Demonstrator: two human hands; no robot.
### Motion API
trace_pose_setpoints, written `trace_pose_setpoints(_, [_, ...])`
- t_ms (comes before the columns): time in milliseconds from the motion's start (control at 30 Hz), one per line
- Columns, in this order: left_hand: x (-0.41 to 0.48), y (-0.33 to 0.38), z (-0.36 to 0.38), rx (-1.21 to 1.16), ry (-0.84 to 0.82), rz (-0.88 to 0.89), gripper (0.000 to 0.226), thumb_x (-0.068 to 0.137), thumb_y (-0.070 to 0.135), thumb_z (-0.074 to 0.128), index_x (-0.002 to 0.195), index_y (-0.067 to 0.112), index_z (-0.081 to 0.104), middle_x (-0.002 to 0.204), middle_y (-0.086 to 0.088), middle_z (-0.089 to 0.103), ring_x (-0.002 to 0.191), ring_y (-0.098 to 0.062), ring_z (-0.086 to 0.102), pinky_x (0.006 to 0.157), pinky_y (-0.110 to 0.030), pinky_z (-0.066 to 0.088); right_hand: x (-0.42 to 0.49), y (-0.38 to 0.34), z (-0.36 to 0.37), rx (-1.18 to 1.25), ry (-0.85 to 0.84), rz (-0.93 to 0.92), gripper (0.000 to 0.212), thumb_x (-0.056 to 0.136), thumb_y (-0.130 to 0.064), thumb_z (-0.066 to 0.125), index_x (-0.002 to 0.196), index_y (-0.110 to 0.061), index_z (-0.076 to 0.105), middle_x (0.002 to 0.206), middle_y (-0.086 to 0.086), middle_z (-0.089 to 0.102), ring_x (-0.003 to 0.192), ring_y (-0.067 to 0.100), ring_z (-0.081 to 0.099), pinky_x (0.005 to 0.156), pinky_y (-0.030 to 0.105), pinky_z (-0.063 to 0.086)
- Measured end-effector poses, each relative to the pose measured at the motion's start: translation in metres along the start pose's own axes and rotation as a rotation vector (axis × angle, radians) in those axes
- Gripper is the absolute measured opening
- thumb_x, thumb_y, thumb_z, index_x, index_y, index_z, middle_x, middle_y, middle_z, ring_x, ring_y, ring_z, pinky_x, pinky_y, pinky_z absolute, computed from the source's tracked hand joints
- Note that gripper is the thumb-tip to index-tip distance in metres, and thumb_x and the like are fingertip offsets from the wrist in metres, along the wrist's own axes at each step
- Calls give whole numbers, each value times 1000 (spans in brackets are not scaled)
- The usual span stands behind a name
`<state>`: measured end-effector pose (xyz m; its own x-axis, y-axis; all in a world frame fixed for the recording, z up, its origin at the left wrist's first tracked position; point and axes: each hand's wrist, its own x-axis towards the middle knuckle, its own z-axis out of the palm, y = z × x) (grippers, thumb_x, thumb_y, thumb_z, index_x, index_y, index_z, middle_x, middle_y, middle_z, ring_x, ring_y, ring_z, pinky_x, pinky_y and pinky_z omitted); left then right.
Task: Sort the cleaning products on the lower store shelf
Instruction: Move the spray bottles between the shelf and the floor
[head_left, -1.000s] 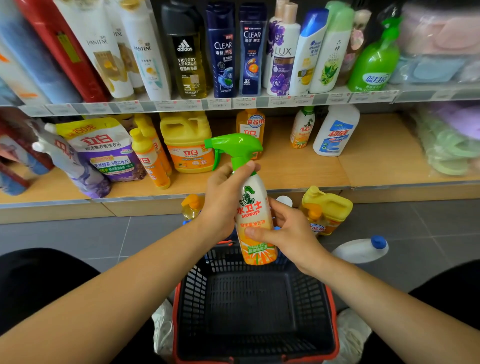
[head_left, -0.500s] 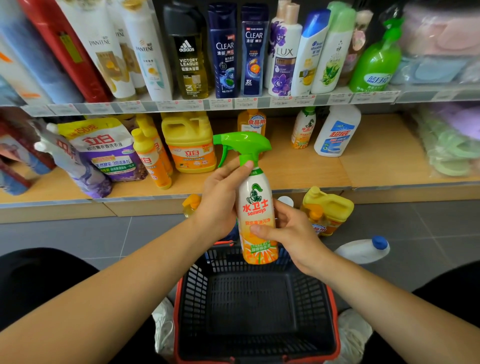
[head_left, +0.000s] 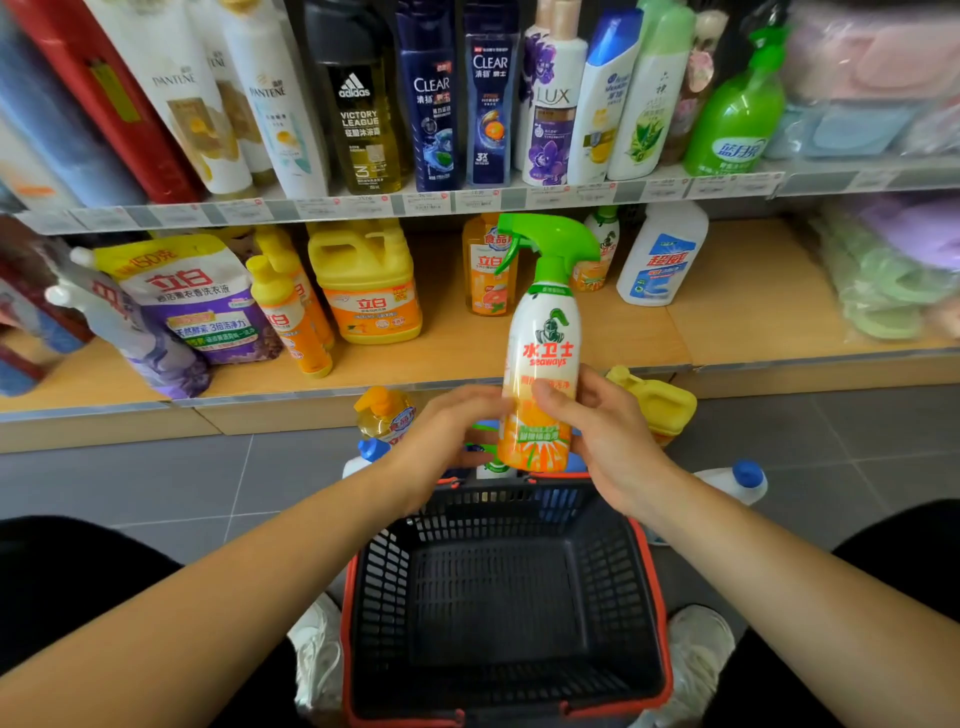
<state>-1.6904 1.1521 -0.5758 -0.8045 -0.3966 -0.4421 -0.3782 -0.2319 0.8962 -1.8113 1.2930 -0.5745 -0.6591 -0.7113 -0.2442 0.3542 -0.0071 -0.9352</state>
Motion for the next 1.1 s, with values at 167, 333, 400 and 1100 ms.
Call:
trace_pose_setpoints(167, [-4,-10,12,191,-43,93,62,65,52,84,120,30,65,111,5,75,104,-14,71,99,-42,56,3,-8,-7,9,10,4,58,72,-34,81,124,-15,65,116,6,75,109,26,71,97,47,56])
trace_pose_setpoints(333, [0,-10,14,51,57,141,71,52,44,92,111,17,65,102,1,77,96,-20,74,94,-40,58,4,-13,-8,38,-61,33,51,78,-34,73,123,-11,65,116,9,75,104,24,72,85,35,59])
trace_pose_setpoints(400, [0,-7,14,-108,118,168,73,47,36,93,108,14,60,95,-2,75,90,-23,73,85,-39,60,5,-18,-10,-86,-50,59,50,78,-43,71,114,-9,69,110,10,76,93,22,75,78,33,61])
trace_pose_setpoints(1100, [-18,42,7,298,182,622,24,87,24,75,110,20,70,107,5,71,100,-5,63,85,-28,53,5,-10,-21,-812,-180,-438,90,62,-19,96,142,-19,54,130,-7,64,120,5,58,100,17,44])
